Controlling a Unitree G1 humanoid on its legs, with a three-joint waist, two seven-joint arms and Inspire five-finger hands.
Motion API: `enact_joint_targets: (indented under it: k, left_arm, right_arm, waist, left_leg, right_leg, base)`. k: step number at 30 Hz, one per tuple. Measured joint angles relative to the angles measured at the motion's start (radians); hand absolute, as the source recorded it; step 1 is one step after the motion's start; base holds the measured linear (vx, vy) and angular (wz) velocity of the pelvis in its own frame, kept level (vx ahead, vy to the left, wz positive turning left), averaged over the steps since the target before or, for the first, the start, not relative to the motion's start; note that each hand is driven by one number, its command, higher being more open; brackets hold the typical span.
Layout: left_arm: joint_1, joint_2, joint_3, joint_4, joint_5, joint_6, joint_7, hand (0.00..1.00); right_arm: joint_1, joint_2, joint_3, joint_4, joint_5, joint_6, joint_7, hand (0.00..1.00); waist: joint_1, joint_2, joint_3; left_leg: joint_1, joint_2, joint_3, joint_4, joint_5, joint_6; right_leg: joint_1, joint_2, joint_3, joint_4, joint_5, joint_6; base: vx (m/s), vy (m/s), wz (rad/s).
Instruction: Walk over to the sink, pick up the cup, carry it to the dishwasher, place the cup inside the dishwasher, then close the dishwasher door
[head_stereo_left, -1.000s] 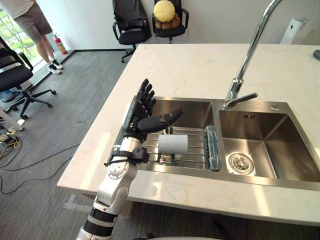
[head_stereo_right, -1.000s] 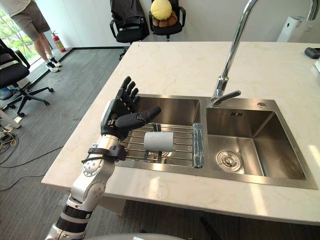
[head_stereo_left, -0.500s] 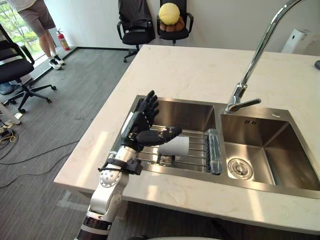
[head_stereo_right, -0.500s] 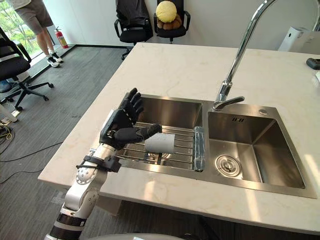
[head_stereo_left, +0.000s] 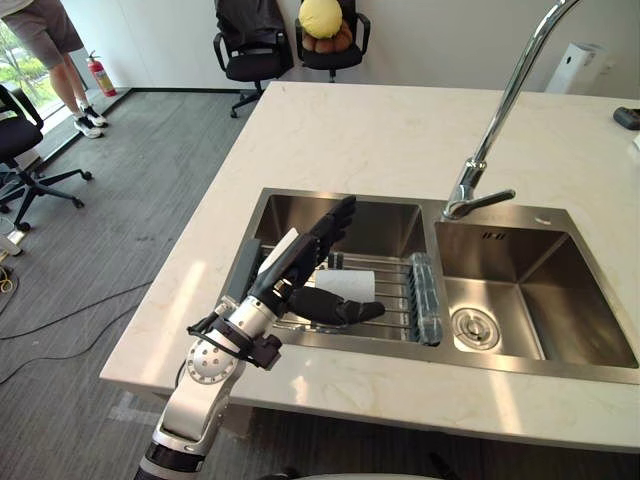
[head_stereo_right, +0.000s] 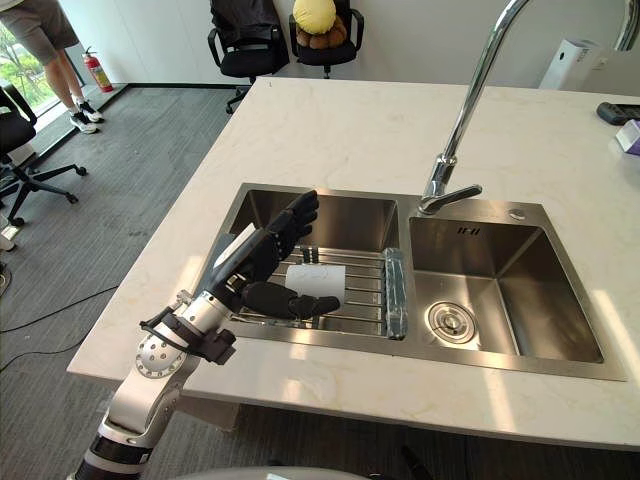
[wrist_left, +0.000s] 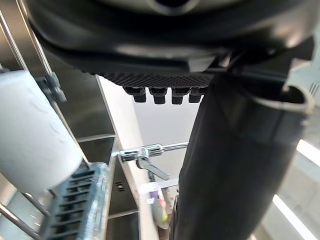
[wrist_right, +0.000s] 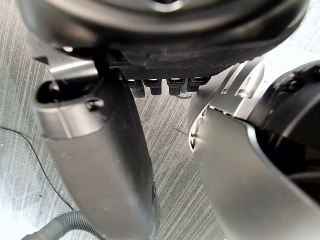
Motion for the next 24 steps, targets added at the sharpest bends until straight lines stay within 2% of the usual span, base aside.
enact_joint_targets:
  k: [9,12,18,24]
  left_arm:
    - [-0.005,0.117,-0.017,0.021,0.128,-0.003,0.029,1.00]
    - [-0.027,0.176,-0.059,0.117,0.166,-0.004,0.046,1.00]
    - [-0.028,0.216,-0.069,0.172,0.168,-0.004,0.047,1.00]
    - [-0.037,0.237,-0.080,0.173,0.185,-0.001,0.046,1.00]
  right_arm:
    - [-0.002,0.001,-0.014,0.002,0.003,-0.026,-0.001,1.00]
    - [-0.014,-0.008,-0.014,-0.006,0.023,-0.026,-0.001,1.00]
    - [-0.031,-0.017,-0.015,-0.030,0.042,-0.004,0.004,1.00]
    - [-0.028,-0.032,-0.017,-0.036,0.042,0.018,0.020,1.00]
  waist:
    - [0.000,0.017,-0.011]
    - [-0.006,0.032,-0.014]
    - [-0.006,0.038,-0.011]
    - [-0.012,0.039,-0.011]
  left_leg:
    - [0.001,-0.006,0.001,-0.018,0.010,0.000]
    - [0.005,-0.006,-0.001,-0.033,0.025,0.000]
    - [0.016,0.005,-0.002,-0.070,0.055,-0.002]
    - [0.017,0.007,0.006,-0.071,0.059,-0.001]
  right_leg:
    - [-0.005,0.001,-0.004,-0.006,0.002,-0.002]
    - [-0.005,0.005,-0.008,-0.011,0.007,-0.009]
    - [-0.004,0.020,-0.010,-0.026,0.023,-0.022]
    - [-0.004,0.022,-0.002,-0.044,0.037,-0.025]
  base:
    - [0.00,0.000,0.00]
    - [0.00,0.000,0.00]
    - [-0.04,-0.016,0.00]
    - [-0.06,-0.003,-0.04]
